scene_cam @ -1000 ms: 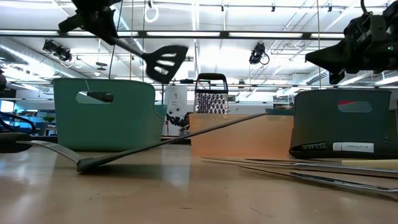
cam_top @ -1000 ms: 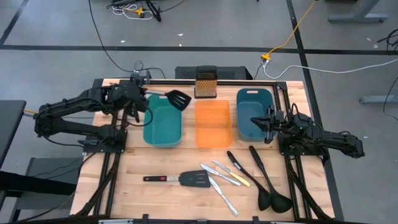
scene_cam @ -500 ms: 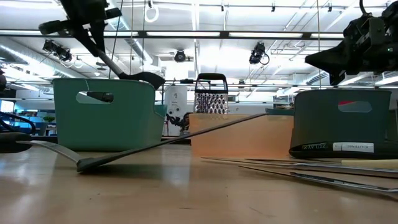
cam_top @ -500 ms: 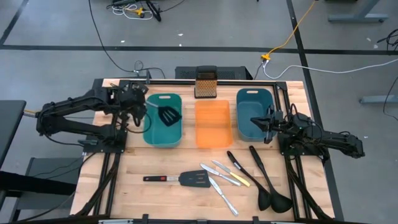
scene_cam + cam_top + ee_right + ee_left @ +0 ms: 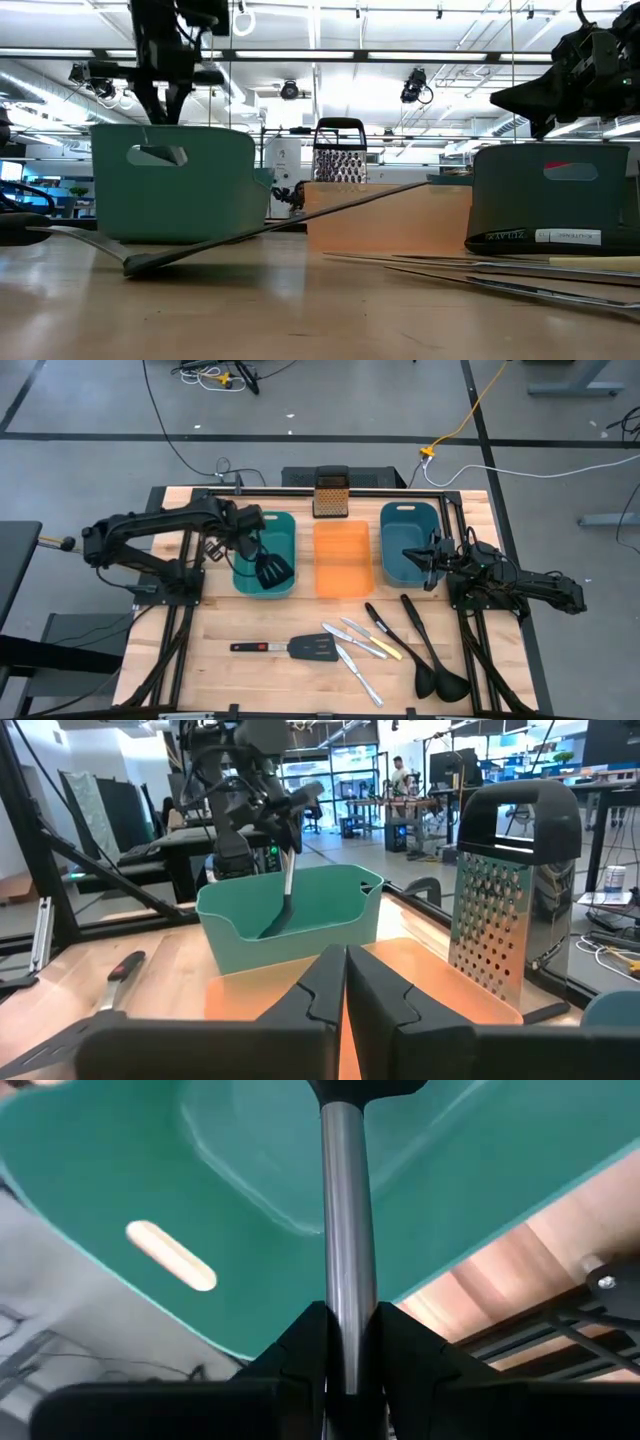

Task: Pick & Place Kitchen Items
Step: Put the bottom black spatula into the green bin, then put the yellow table knife into the orange bin

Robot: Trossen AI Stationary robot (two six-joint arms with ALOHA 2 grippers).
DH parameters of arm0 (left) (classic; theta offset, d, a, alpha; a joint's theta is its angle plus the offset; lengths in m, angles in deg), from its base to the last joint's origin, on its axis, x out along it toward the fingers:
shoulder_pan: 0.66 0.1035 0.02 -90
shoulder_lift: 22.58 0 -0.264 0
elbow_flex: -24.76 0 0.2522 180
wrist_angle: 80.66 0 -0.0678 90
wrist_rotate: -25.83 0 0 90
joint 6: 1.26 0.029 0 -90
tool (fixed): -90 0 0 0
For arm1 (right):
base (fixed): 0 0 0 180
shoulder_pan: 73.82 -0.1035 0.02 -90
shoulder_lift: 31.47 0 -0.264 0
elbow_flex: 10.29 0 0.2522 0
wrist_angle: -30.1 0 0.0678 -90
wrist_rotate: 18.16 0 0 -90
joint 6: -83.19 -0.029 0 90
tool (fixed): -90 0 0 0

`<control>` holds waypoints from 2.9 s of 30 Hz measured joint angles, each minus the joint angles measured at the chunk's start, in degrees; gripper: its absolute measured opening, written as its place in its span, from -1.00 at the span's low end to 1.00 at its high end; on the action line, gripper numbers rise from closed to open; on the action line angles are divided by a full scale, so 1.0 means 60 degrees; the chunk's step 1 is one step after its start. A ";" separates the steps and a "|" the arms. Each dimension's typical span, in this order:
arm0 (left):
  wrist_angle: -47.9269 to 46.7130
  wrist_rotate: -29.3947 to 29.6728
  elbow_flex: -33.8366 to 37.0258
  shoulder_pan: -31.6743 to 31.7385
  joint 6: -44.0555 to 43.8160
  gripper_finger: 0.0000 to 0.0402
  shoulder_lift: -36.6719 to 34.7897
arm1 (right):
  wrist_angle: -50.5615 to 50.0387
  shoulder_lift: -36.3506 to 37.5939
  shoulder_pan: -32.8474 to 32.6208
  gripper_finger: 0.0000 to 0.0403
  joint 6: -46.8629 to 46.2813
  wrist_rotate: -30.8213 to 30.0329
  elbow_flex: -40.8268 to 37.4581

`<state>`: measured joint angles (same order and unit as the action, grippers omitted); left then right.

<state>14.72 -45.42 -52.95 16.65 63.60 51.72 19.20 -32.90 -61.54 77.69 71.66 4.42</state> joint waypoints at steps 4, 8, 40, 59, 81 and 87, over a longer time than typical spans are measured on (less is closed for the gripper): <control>0.0106 -0.0371 0.0000 0.0382 0.0259 -0.64 0.0252 | 0.0000 0.0000 -0.0001 -0.89 0.0034 -0.0001 0.0000; 0.0390 -0.0660 0.0011 0.0756 0.0804 -0.64 0.0288 | 0.0000 0.0000 0.0001 -0.89 0.0045 -0.0001 0.0000; 0.0987 -0.1141 0.0102 0.1951 0.2551 -0.64 0.1389 | -0.0084 0.0004 0.0001 -0.89 0.0041 -0.0158 0.0000; 0.0968 0.0203 0.0102 0.1006 0.0914 -0.26 0.0768 | -0.0100 0.0004 -0.0001 -0.89 0.0074 -0.0154 0.0000; 0.3736 -0.4936 -0.1714 -0.0603 -0.7353 -0.96 -0.3236 | -0.0142 0.0003 0.0001 -0.89 0.0216 -0.0150 0.0000; 0.6273 -0.4481 0.0048 -0.0601 -0.8884 -0.98 -0.4773 | -0.0116 0.0004 0.0001 -0.89 0.0205 -0.0150 0.0000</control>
<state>52.36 -72.31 -52.66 13.05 10.30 23.08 18.50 -32.88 -61.53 78.92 70.76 4.42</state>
